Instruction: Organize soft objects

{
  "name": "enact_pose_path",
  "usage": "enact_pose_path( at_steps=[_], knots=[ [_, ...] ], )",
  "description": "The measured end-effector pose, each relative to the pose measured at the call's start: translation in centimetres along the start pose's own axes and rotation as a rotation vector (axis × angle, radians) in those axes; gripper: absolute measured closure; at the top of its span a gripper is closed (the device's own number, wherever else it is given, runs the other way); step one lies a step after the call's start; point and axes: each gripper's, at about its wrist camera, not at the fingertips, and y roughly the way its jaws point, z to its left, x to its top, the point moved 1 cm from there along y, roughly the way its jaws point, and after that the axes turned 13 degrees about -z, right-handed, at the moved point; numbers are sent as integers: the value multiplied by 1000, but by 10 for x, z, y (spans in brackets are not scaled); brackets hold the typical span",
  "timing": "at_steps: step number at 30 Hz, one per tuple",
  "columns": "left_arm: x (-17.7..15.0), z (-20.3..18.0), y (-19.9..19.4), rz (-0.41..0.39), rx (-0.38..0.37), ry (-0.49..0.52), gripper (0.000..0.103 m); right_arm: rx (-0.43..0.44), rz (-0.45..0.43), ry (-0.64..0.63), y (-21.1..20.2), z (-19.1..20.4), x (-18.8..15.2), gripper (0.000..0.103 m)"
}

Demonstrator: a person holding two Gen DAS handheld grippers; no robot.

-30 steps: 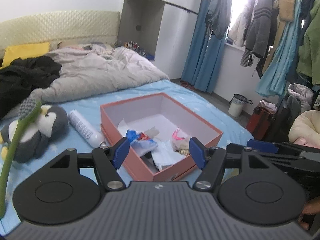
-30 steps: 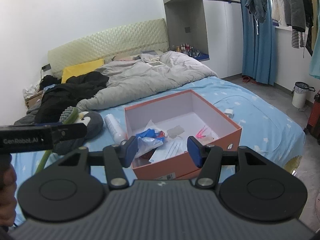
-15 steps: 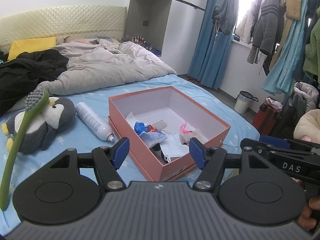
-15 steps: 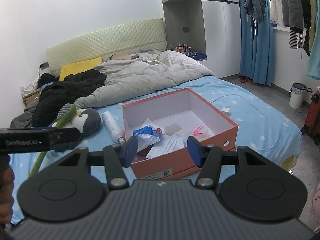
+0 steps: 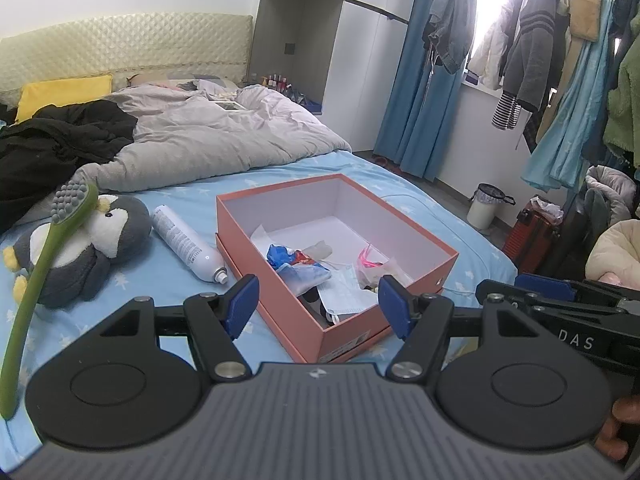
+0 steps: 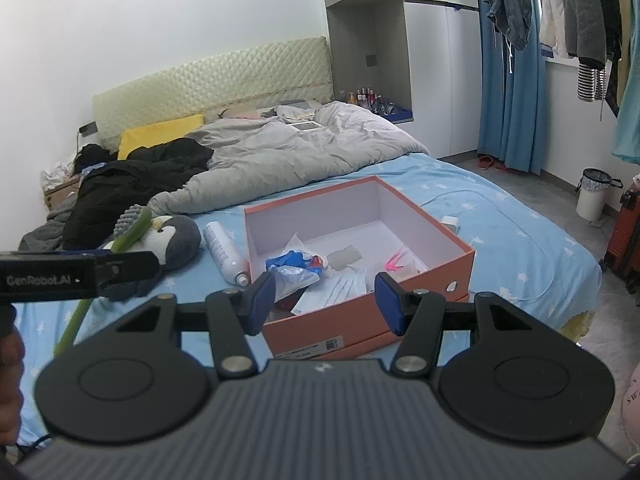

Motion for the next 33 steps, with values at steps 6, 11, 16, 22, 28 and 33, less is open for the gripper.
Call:
enact_pose_path(
  at_steps=[6,11,16,22,28,33],
  knots=[
    [1,0,-3,-5,13,10,21,-6,-16,-40,-1,5,-3,39],
    [4,2,-8,-24,39,11,3,-18,-18,-12,0,2,-1,8],
    [7,10,-7,-21,81,-17,0,-23,-19,-7,0,1,-1,0],
    [6,9,-4,2,100,1,0,-30,-6,10,2,-1,-4,0],
    [7,7,-3,8,85,4,0,-31,1,23,3,-3,-4,0],
    [8,7,-4,11,56,-12,0,-30,5,24,4,-3,-4,0]
  ],
)
